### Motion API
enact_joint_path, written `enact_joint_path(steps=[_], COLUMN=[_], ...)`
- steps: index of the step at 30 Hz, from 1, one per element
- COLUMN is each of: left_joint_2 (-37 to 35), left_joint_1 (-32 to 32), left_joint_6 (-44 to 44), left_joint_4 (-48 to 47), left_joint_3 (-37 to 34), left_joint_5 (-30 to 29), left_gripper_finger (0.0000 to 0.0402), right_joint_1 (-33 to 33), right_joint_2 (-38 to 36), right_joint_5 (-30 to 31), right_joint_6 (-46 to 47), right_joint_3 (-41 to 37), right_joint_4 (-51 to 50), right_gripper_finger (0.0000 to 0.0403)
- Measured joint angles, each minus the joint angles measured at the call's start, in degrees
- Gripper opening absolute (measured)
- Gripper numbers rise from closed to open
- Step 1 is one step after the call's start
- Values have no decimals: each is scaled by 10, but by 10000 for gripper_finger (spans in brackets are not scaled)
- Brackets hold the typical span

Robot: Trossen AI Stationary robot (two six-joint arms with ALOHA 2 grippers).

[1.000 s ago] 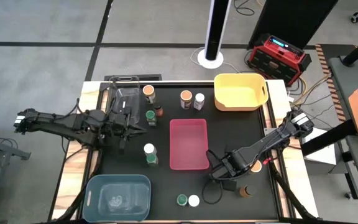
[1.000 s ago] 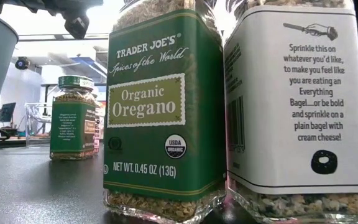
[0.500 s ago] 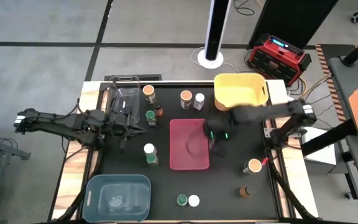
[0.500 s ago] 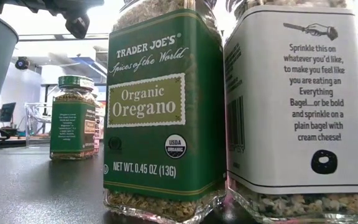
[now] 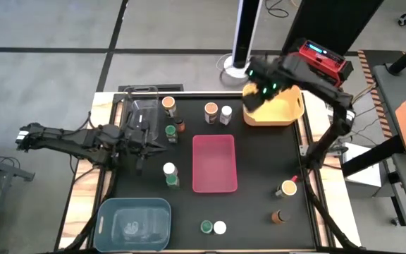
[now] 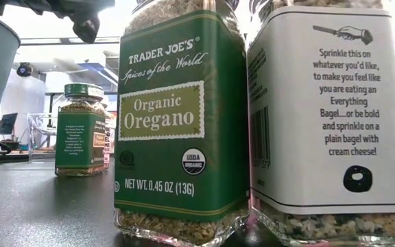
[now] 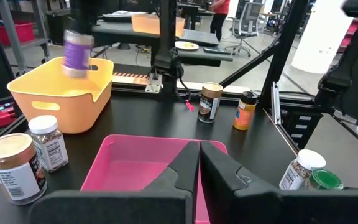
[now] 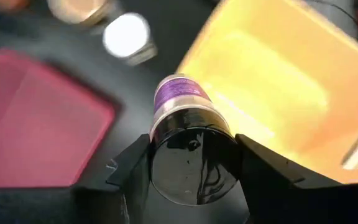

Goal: Sort spices by type
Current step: Put the violet seasoning bottle into the yellow bin

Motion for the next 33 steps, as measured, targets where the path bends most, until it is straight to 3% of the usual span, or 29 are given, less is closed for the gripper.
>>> enact_joint_path(steps=[7,13,20,33], left_joint_2=[7,8,8,8], left_joint_1=[0,0,0,0], left_joint_6=[-5,-6,-8,-17], left_joint_4=[-5,-9,-12,-17], left_joint_3=[0,0,0,0], left_joint_5=[0,0,0,0], left_gripper_finger=[0,0,0,0], right_joint_1=[-123,-177,-191,-190], right_joint_2=[21,62,119,127], right_joint_5=[-1,-3,-51,-17], right_joint_6=[-35,-65,-122,-153], right_joint_3=[-3,-13,-14,-51], right_joint_4=[0,1,2,74], right_gripper_finger=[195,194,195,194])
